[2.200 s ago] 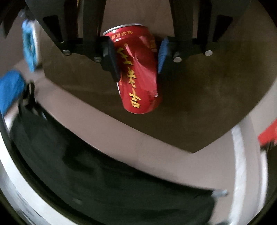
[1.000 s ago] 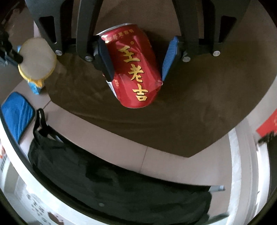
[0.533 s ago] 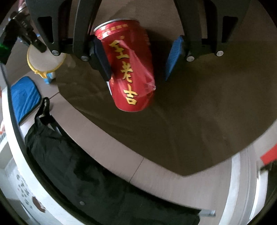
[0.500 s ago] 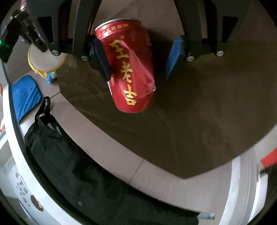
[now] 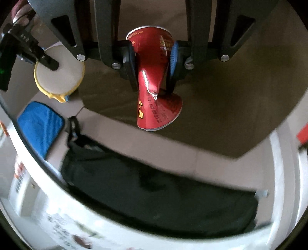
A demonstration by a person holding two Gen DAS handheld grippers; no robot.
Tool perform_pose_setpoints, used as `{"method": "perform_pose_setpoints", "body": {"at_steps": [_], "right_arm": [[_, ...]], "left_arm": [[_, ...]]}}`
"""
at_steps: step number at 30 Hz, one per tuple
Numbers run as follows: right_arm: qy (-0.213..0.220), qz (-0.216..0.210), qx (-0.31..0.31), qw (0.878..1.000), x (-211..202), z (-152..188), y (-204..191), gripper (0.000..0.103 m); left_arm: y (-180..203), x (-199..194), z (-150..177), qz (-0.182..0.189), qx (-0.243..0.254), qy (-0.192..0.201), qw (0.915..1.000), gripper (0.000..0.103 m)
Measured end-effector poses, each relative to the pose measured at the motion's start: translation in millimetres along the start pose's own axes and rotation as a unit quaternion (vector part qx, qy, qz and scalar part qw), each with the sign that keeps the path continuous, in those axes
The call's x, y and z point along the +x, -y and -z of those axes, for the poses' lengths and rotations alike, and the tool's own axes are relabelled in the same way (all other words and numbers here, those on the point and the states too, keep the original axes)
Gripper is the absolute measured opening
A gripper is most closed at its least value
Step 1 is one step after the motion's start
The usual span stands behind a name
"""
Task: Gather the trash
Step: 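Lift and carry the red can and sponge toward the bin with both tools, then open both tools over the bin, dropping the can and sponge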
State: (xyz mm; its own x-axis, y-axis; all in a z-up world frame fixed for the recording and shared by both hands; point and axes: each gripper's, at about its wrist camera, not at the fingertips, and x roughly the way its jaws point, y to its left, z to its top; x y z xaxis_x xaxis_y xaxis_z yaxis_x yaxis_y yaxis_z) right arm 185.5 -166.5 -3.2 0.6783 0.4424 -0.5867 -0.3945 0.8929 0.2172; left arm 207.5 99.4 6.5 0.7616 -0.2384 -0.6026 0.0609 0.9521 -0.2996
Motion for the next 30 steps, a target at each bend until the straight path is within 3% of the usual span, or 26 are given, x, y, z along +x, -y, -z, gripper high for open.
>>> {"method": "perform_pose_setpoints", "body": {"at_steps": [5,9,13,18,23,30], "right_arm": [[0.042,0.003,0.014,0.999,-36,-8,19,0.013],[0.082,0.035,0.016,0.996,-82,-18,47,0.013],[0.110,0.087,0.026,0.990,-128,-23,88,0.013],[0.121,0.141,0.060,0.981,-166,-22,146,0.013],[0.113,0.161,0.098,0.975,-167,-6,191,0.013],[0.092,0.164,0.132,0.973,-140,16,229,0.013]], "left_arm": [[74,-21,-7,0.027,0.062,0.050,0.9964,0.029],[147,-27,-6,0.077,0.110,0.074,0.9881,0.029],[211,-12,0,0.125,0.138,0.062,0.9806,0.029],[269,19,14,0.157,0.169,0.047,0.9719,0.029],[303,56,22,0.174,0.182,0.031,0.9672,0.029],[322,105,38,0.174,0.193,-0.011,0.9656,0.029]]}}
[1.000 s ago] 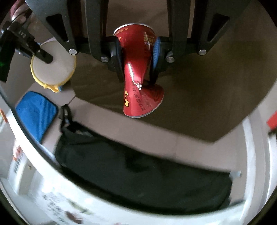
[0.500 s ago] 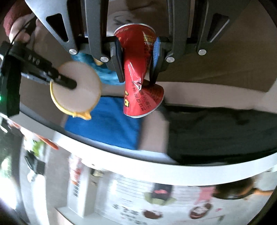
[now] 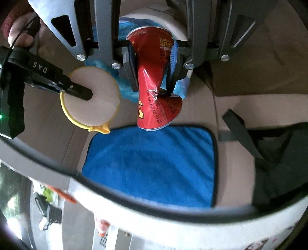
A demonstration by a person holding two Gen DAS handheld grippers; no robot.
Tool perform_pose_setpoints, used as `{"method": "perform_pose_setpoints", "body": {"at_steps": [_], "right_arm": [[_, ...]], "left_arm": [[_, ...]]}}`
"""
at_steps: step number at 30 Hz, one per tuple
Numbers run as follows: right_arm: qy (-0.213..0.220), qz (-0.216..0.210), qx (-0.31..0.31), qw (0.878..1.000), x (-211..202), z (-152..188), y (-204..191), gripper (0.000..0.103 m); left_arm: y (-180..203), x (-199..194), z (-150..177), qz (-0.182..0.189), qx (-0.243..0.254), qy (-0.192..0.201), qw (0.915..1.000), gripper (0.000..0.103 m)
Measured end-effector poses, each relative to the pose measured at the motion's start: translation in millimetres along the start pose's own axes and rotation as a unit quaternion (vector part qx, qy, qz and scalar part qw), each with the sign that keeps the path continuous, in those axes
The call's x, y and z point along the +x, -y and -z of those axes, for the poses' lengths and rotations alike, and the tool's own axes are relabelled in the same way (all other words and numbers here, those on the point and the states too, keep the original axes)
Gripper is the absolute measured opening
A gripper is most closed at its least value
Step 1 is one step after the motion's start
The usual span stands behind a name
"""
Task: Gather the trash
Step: 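Open both tools over the bin, dropping the can and sponge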
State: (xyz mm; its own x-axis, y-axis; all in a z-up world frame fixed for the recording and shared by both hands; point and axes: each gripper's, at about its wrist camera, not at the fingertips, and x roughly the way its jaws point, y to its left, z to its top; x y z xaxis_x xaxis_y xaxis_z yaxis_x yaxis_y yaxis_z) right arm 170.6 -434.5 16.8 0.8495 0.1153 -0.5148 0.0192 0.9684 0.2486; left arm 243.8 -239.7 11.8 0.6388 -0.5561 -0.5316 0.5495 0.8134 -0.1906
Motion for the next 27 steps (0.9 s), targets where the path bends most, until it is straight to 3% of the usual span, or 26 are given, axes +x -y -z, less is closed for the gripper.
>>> {"method": "perform_pose_setpoints", "body": {"at_steps": [10,24,27], "right_arm": [[-0.027,-0.011,0.031,0.999,43,10,24,0.013],[-0.063,-0.012,0.051,0.997,81,28,29,0.014],[-0.060,-0.023,0.050,0.997,79,29,26,0.019]], "left_arm": [[-8,52,13,0.000,-0.010,-0.042,0.9991,0.029],[-9,81,15,0.005,-0.025,-0.070,0.9972,0.030],[-13,84,14,0.018,-0.033,-0.078,0.9963,0.034]]}}
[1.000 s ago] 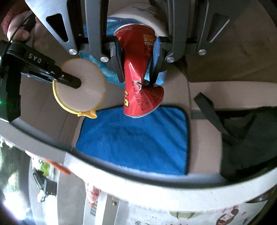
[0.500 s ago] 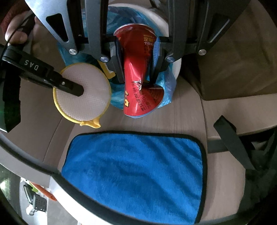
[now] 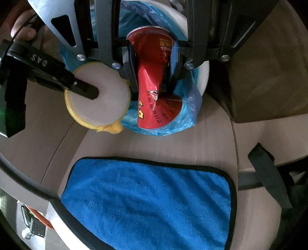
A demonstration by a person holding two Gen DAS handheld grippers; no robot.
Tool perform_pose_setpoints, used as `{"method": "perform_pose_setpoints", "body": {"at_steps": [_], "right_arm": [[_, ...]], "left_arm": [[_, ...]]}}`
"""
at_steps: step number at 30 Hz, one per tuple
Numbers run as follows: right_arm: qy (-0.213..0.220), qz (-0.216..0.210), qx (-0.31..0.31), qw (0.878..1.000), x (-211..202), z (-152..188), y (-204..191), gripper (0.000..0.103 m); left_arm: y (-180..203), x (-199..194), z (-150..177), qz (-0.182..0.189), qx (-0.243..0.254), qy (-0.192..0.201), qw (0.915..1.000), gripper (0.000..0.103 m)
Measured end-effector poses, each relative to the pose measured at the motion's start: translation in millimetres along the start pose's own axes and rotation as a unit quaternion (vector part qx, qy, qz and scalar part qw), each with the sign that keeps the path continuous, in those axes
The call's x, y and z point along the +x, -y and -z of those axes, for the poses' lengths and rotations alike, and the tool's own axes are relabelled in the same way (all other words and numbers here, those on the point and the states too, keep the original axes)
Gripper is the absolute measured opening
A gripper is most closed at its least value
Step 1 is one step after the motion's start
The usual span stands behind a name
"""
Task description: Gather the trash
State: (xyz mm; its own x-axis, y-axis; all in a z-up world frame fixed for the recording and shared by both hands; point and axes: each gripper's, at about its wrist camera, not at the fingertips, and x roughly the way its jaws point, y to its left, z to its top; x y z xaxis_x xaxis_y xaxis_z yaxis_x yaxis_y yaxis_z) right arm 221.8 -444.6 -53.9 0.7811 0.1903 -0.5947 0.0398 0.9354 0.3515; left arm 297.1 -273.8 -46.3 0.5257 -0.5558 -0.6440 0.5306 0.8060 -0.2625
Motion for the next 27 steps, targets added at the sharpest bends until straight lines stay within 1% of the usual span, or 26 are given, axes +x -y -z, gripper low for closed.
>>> {"method": "perform_pose_setpoints", "body": {"at_steps": [1,2,3,4,6,8,10,13,14,17,18,21,23,24,25,27], "right_arm": [[0.000,-0.001,-0.004,1.000,-2,0,-1,0.031],[0.003,0.002,-0.009,1.000,-4,0,-4,0.040],[0.011,0.010,-0.017,1.000,-8,0,-8,0.052],[0.018,0.017,-0.019,1.000,-12,0,-10,0.056],[0.031,0.028,-0.025,0.999,-22,0,-14,0.056],[0.033,0.033,-0.021,0.999,-31,1,-17,0.055],[0.034,0.032,-0.013,0.999,-40,3,-19,0.056],[0.036,0.030,-0.014,0.999,-58,14,-31,0.056],[0.036,0.029,-0.019,0.999,-64,18,-36,0.056],[0.033,0.029,-0.036,0.998,-83,33,-56,0.055],[0.033,0.027,-0.037,0.998,-90,38,-62,0.055],[0.022,0.015,-0.040,0.999,-114,59,-86,0.058],[0.001,0.002,-0.052,0.999,-127,77,-109,0.058],[-0.001,-0.004,-0.059,0.998,-132,85,-118,0.058],[0.002,-0.010,-0.068,0.998,-142,96,-132,0.058],[0.018,-0.005,-0.082,0.996,-155,111,-153,0.058]], "left_arm": [[-2,0,-1,0.007,-0.005,-0.001,1.0000,0.037],[-4,-1,-2,0.012,-0.010,-0.001,0.9999,0.048],[-7,-3,-4,0.015,-0.017,0.001,0.9997,0.059],[-9,-6,-5,0.016,-0.021,0.004,0.9996,0.062],[-12,-14,-8,0.016,-0.029,0.008,0.9994,0.076],[-16,-26,-8,0.014,-0.039,0.015,0.9990,0.079],[-19,-45,-5,0.006,-0.043,0.027,0.9987,0.079],[-23,-86,9,-0.024,-0.035,0.048,0.9980,0.082],[-23,-99,15,-0.033,-0.033,0.053,0.9975,0.084],[-26,-149,42,-0.073,-0.025,0.063,0.9951,0.085],[-27,-171,56,-0.087,-0.021,0.067,0.9938,0.085],[-24,-218,89,-0.128,-0.003,0.082,0.9883,0.085],[-22,-246,111,-0.139,0.008,0.092,0.9860,0.085],[-21,-260,122,-0.143,0.012,0.096,0.9849,0.085],[-19,-273,133,-0.150,0.016,0.102,0.9833,0.085],[-16,-294,150,-0.171,0.025,0.115,0.9783,0.085]]}}
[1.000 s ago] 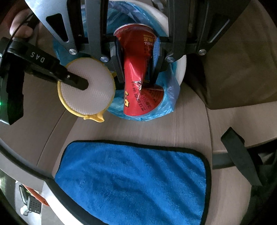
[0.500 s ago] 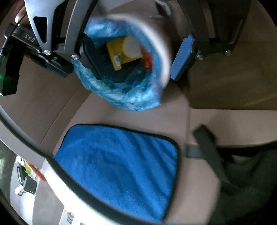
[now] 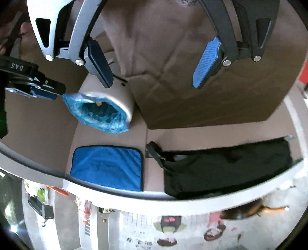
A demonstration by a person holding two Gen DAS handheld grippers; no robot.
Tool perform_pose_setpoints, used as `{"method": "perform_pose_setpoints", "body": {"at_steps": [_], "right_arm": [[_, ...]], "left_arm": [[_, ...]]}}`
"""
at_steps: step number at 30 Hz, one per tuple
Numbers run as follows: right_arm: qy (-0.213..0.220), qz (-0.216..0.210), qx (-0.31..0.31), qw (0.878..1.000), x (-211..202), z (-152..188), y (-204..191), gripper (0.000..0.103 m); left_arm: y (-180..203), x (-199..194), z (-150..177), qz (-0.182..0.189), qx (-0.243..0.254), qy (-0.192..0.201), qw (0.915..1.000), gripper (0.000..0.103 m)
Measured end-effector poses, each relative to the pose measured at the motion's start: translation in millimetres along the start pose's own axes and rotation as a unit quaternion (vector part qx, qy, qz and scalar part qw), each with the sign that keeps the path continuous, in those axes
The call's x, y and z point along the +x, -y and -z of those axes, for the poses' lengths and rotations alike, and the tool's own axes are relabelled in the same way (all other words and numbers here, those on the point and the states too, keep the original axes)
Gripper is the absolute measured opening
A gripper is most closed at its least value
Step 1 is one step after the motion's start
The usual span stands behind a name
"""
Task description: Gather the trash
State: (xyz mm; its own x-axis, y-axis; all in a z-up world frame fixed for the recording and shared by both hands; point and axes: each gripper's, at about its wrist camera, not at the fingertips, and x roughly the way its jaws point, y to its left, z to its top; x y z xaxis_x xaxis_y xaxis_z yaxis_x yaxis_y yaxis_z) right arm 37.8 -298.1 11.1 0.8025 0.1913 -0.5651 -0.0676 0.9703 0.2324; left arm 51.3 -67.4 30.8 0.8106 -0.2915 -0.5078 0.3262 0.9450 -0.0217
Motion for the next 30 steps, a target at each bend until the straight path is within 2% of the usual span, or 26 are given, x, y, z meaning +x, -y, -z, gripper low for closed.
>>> {"method": "perform_pose_setpoints", "body": {"at_steps": [3,5,6,8,10,13,16,20,30], "right_arm": [[0.037,0.042,-0.026,0.998,-23,20,-38,0.060],[0.065,0.064,-0.039,0.995,-37,31,-57,0.070],[0.076,0.068,-0.044,0.994,-42,35,-63,0.074],[0.092,0.071,-0.048,0.992,-51,41,-73,0.075],[0.094,0.061,-0.048,0.992,-55,46,-79,0.075],[0.083,0.058,-0.049,0.994,-54,52,-85,0.075],[0.073,0.055,-0.053,0.994,-50,58,-91,0.075],[0.074,0.061,-0.064,0.993,-49,62,-100,0.075],[0.080,0.061,-0.061,0.993,-51,59,-96,0.075]], "left_arm": [[0,-27,14,-0.057,0.007,0.023,0.9981,0.085],[1,-38,23,-0.085,0.008,0.030,0.9959,0.085],[2,-44,28,-0.088,0.010,0.031,0.9956,0.085],[2,-51,33,-0.079,0.006,0.032,0.9964,0.085],[1,-60,36,-0.077,-0.001,0.043,0.9961,0.085],[0,-73,40,-0.108,-0.006,0.061,0.9922,0.085],[-7,-79,43,-0.136,-0.022,0.061,0.9885,0.085],[-15,-81,45,-0.145,-0.035,0.052,0.9874,0.085],[-18,-80,46,-0.129,-0.030,0.051,0.9899,0.085]]}}
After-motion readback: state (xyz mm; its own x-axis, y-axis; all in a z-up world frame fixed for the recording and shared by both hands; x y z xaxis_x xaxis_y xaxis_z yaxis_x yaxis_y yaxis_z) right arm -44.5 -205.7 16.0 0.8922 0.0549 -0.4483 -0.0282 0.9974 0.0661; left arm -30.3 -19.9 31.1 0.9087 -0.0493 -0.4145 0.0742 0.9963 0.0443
